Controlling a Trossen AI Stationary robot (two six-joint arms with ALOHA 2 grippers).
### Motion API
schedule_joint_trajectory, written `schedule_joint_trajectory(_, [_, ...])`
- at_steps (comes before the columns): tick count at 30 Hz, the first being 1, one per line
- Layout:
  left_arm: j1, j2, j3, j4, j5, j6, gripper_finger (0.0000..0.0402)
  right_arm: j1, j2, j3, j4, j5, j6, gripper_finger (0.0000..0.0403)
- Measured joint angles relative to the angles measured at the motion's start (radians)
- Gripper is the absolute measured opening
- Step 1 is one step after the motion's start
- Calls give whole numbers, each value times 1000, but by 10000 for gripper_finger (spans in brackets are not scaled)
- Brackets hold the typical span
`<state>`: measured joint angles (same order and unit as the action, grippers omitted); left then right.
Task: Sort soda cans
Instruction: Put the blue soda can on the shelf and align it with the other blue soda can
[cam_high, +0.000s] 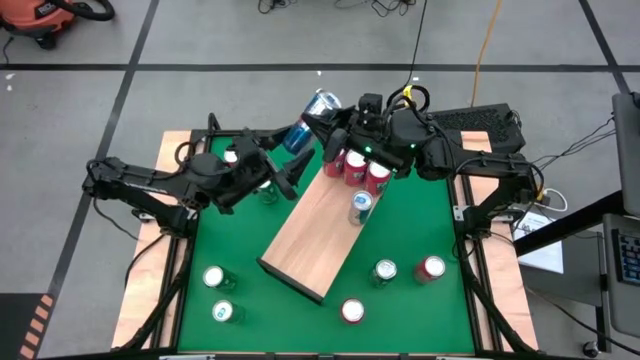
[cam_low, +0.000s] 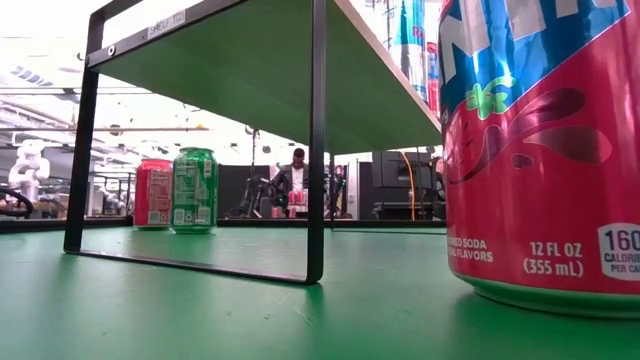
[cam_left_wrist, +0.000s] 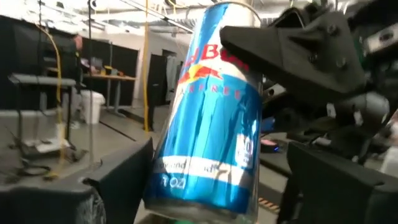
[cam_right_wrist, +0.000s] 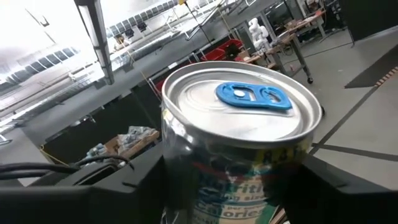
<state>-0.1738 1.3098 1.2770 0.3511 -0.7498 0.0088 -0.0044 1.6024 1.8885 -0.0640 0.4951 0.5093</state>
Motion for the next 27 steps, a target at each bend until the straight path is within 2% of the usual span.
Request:
schedule_joint_trajectory(8, [-35, -23, 0, -32, 20, -217, 385, -14, -17, 0, -44, -129, -52, 228])
schedule_joint_trajectory(11, [-46, -56, 0, -91, 67, -272, 385, -16, -32, 0, -83, -175, -74, 228])
schedule_joint_trajectory(16, [-47, -126, 0, -199, 227, -361, 385, -25, -62, 0, -155, -312, -107, 228])
schedule_joint_trajectory(21, [-6, -186, 0, -253, 367, -424, 385, -35, -66, 0, -232, -544, -86, 233])
schedule_joint_trajectory(27, [79, -191, 0, -263, 631, -513, 386, -34, -67, 0, -307, -670, -80, 234])
